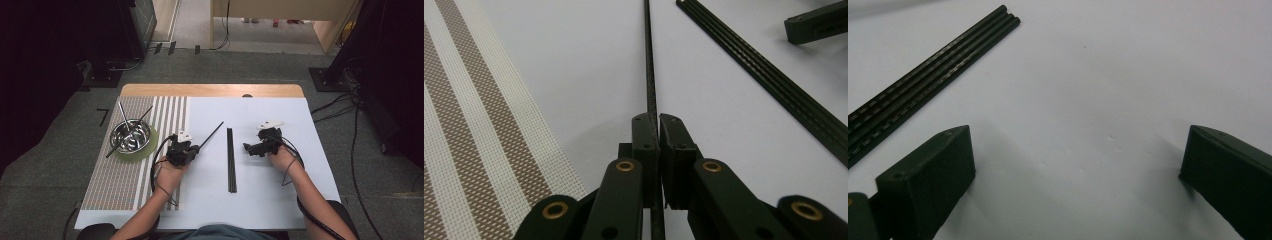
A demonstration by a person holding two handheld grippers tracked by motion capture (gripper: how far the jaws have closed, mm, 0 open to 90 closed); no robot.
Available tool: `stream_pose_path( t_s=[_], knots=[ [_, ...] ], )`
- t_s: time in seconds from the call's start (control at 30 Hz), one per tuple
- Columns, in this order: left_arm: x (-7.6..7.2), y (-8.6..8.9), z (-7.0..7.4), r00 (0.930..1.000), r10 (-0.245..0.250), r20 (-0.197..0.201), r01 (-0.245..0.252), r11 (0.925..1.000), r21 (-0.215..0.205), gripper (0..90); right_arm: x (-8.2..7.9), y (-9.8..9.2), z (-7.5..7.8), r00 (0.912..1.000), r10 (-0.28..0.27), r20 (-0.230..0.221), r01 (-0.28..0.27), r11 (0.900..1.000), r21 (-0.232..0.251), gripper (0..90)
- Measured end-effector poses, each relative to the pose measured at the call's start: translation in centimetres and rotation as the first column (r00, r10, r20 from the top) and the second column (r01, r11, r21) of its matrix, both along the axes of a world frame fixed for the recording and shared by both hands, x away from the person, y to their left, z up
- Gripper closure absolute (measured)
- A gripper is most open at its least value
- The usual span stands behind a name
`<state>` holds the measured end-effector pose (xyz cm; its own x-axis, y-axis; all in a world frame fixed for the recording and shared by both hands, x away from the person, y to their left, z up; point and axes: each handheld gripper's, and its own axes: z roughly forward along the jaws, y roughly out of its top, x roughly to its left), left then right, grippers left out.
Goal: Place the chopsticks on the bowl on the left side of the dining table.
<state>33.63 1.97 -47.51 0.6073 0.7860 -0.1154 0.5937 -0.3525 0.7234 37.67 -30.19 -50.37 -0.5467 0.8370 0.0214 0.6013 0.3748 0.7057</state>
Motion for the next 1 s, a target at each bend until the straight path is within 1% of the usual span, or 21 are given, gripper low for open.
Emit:
stream_pose_path(
  t_s=[0.23, 0.43, 0.53, 0.7, 0.77, 1.0],
  knots=[
    [0.2, 0.5, 0.7, 0.9999, 0.003, 0.010, -0.003, 0.9994, -0.034, 87.6, 0.0, 0.0, 0.0, 1.0000, 0.000, 0.000, 0.000, 1.000, 0.000, 0.5],
    [0.1, 0.7, 1.3, 0.9996, -0.012, 0.024, 0.013, 0.9991, -0.041, 87.6, 0.0, 0.0, 0.0, 1.0000, 0.000, 0.000, 0.000, 1.000, 0.000, 0.5],
    [0.2, 0.8, 1.6, 0.9996, -0.012, 0.027, 0.013, 0.9989, -0.046, 87.6, 0.0, 0.0, 0.0, 1.0000, 0.000, 0.000, 0.000, 1.000, 0.000, 0.5],
    [0.5, 1.2, 1.8, 0.9998, -0.019, 0.006, 0.019, 0.9985, -0.051, 87.6, 0.0, 0.0, 0.0, 1.0000, 0.000, 0.000, 0.000, 1.000, 0.000, 0.5],
    [0.6, 1.3, 1.9, 0.9997, -0.025, -0.002, 0.025, 0.9986, -0.047, 87.6, 0.0, 0.0, 0.0, 1.0000, -0.001, 0.000, 0.001, 1.000, 0.000, 0.5],
    [0.8, 1.6, 2.1, 0.9992, -0.039, -0.005, 0.039, 0.9984, -0.042, 87.6, 0.0, 0.0, 0.0, 1.0000, -0.001, 0.000, 0.001, 1.000, 0.000, 0.6]
  ],
)
